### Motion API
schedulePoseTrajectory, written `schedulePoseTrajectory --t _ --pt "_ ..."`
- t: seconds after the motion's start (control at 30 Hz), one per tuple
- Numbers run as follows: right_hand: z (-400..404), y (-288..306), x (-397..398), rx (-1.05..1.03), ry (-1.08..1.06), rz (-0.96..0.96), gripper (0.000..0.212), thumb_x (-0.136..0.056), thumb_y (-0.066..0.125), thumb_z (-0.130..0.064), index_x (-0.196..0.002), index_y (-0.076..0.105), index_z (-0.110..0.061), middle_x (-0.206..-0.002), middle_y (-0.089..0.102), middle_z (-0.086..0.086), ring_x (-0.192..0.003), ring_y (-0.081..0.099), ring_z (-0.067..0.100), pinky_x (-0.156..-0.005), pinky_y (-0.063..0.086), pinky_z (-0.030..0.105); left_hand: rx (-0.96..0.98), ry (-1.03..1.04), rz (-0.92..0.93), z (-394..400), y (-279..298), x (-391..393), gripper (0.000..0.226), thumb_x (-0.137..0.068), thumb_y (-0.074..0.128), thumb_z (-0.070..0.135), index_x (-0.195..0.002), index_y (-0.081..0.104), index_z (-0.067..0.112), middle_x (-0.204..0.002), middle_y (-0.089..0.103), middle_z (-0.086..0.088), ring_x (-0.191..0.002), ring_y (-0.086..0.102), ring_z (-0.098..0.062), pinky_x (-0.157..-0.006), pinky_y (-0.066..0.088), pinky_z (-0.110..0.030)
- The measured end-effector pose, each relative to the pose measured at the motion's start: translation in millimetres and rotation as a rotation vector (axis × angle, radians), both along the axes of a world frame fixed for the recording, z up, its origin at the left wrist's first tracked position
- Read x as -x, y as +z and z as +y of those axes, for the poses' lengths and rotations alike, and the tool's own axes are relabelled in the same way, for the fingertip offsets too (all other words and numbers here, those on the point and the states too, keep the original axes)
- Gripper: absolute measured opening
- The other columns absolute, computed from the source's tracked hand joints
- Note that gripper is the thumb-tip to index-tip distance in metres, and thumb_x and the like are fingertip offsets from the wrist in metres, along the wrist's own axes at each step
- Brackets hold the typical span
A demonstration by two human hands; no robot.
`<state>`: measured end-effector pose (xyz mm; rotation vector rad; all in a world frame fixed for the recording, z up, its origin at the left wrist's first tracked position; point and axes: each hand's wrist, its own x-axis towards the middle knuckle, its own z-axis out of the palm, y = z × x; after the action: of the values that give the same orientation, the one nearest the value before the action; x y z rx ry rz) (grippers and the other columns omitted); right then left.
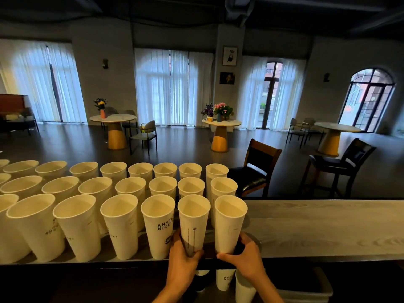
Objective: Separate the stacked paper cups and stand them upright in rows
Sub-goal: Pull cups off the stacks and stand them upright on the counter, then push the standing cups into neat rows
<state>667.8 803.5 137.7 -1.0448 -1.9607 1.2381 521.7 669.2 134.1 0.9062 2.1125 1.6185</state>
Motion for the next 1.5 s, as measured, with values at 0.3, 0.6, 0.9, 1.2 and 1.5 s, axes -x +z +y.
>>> schedulePoseTrajectory --t 0.3,0.6,0.9,1.2,1.5 --pt "-4 -3 -3 -0.036 0.036 -0.054 0.081 -0.059 0.092 -0.029 -0.128 0.052 -0.024 -0.121 0.063 -0.008 -0.108 0.056 0.005 -0.094 0.047 0.025 0.095 -0.002 0.004 -2 -2 -1 0.054 -0.079 0.080 0.012 -0.123 0.050 0.018 -0.116 0.057 0.009 -0.115 0.054 -0.010 -0.096 0.048 -0.026" --pt "-22 -7 0 -0.062 -0.107 -0.082 0.083 -0.061 0.091 -0.027 -0.133 0.049 -0.023 -0.126 0.061 -0.004 -0.119 0.057 0.016 -0.097 0.048 0.034 0.149 0.013 0.053 -8 -3 -2 0.064 -0.078 0.080 0.012 -0.133 0.048 0.017 -0.133 0.054 -0.002 -0.130 0.050 -0.019 -0.105 0.048 -0.035" --pt "-73 -9 3 -0.045 -0.359 -0.084 0.080 -0.068 0.088 -0.024 -0.137 0.047 -0.019 -0.138 0.053 0.003 -0.128 0.050 0.021 -0.103 0.045 0.039 0.252 -0.062 0.127 -36 1 2 0.067 -0.087 0.070 0.006 -0.147 0.040 0.012 -0.151 0.043 -0.007 -0.143 0.039 -0.023 -0.116 0.037 -0.039" --pt "-185 4 65 -0.041 -0.401 -0.023 0.026 -0.077 0.083 -0.025 -0.092 0.062 -0.027 -0.062 0.062 0.000 -0.058 0.060 0.009 -0.062 0.057 0.036 0.150 0.022 0.019 -139 16 55 0.033 -0.083 0.078 0.019 -0.109 0.060 0.025 -0.096 0.066 0.007 -0.088 0.066 -0.005 -0.077 0.056 -0.018" --pt "-188 1 153 0.027 -0.322 -0.308 0.109 -0.061 0.079 -0.065 -0.147 0.037 -0.014 -0.123 0.066 0.004 -0.118 0.060 0.021 -0.098 0.050 0.039 0.316 0.117 0.152 -168 18 135 0.086 -0.077 0.081 0.046 -0.145 0.038 0.013 -0.084 0.067 0.007 -0.079 0.067 -0.005 -0.077 0.060 -0.029"
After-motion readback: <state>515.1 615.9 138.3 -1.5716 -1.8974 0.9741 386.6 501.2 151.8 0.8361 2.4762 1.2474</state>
